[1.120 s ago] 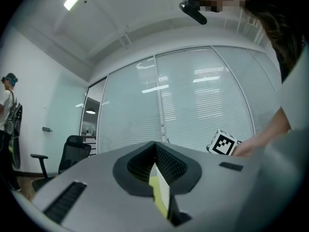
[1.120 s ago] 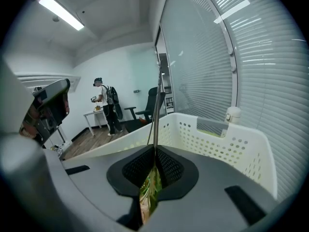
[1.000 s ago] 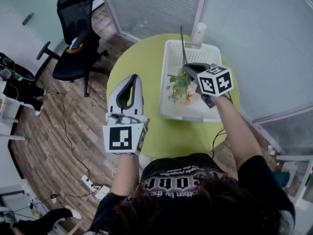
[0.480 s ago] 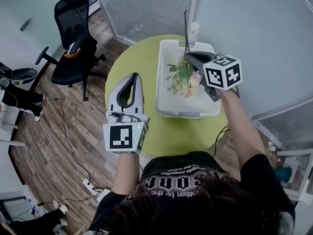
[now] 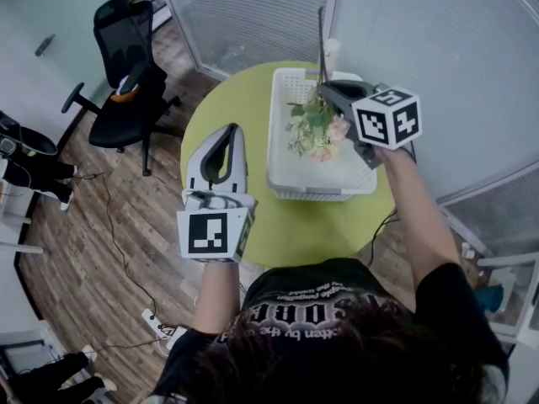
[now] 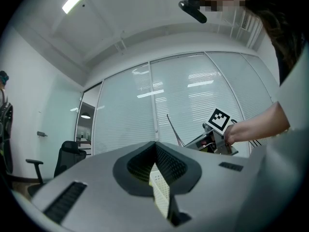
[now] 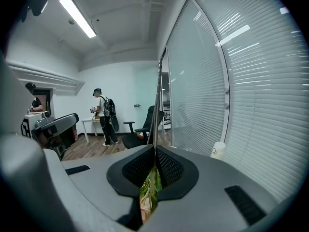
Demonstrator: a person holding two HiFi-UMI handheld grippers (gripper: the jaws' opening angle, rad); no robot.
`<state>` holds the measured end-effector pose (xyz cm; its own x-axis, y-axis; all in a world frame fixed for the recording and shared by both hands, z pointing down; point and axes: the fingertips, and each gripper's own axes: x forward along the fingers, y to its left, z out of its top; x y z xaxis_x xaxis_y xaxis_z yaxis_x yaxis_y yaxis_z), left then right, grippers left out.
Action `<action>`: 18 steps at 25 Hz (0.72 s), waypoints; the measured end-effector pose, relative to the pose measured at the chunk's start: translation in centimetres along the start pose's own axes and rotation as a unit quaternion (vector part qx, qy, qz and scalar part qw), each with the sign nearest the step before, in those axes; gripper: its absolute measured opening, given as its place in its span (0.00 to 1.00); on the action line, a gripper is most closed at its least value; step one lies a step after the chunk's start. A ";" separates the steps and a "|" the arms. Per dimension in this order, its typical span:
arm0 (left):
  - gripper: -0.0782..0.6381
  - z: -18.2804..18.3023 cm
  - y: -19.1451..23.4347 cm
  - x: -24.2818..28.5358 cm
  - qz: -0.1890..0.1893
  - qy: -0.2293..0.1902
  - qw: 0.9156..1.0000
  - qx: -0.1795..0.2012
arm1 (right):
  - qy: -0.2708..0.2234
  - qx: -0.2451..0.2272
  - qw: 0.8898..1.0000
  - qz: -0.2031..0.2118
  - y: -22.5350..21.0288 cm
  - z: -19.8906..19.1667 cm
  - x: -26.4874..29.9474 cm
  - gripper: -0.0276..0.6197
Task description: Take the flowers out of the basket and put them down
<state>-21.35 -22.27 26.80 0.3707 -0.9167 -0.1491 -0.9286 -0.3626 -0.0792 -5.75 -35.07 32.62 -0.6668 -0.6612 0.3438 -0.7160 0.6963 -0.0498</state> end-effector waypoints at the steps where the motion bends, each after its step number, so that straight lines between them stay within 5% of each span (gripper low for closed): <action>1: 0.11 0.0 0.0 -0.1 0.000 0.000 1.000 0.000 | 0.000 0.000 1.000 0.000 0.1 0.1 0.0 0.10; 18: 0.11 0.2 -0.6 -0.7 -0.029 0.003 1.000 -0.007 | -0.012 0.022 1.000 -0.009 0.2 0.8 -1.2 0.10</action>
<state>-21.06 -21.44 26.76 0.4236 -0.8951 -0.1393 -0.9058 -0.4173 -0.0733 -5.25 -34.32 31.46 -0.6581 -0.6803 0.3227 -0.7359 0.6718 -0.0843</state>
